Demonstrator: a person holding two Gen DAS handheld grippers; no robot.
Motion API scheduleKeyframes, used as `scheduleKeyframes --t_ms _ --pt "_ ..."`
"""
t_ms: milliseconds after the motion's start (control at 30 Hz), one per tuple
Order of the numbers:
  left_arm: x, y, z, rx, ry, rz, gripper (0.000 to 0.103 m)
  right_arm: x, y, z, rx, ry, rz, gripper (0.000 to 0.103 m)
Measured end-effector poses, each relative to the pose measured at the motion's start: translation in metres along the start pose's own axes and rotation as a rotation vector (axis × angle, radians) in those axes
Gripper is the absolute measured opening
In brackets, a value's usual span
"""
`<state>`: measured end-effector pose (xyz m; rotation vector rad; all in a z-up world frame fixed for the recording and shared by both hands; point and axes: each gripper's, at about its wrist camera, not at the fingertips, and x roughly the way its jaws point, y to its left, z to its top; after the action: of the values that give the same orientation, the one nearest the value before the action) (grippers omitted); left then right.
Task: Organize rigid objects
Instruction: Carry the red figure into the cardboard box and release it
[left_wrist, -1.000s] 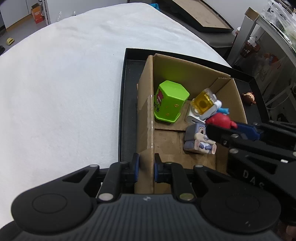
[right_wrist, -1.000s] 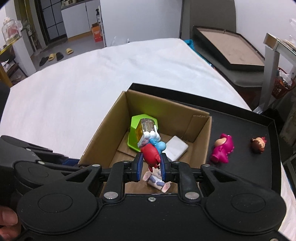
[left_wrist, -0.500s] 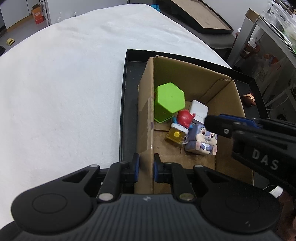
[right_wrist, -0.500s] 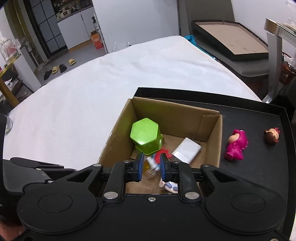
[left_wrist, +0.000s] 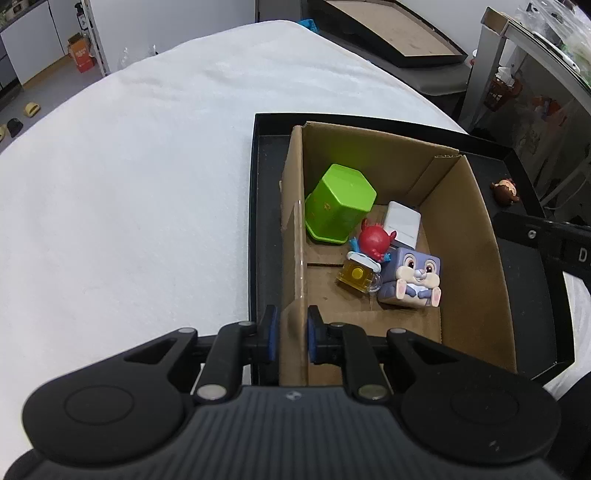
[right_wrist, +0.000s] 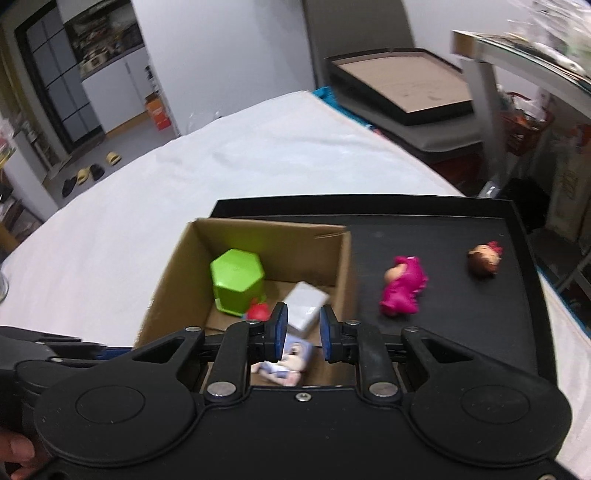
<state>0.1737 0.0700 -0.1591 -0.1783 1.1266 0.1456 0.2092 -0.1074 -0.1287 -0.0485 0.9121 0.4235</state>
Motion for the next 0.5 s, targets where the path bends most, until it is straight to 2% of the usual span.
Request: scheduleKeyframes --t_ms 233,500 --pt "-0.001 -0.005 0.002 0.012 -0.010 0.038 0.015 -0.001 -0.019 -0.001 0.032 -0.021 -0.003 0.020" --pt "-0.006 -0.017 0.002 0.059 -0.056 0.104 0.015 -0.003 -0.041 0.000 0.083 -0.072 -0.002 0.022"
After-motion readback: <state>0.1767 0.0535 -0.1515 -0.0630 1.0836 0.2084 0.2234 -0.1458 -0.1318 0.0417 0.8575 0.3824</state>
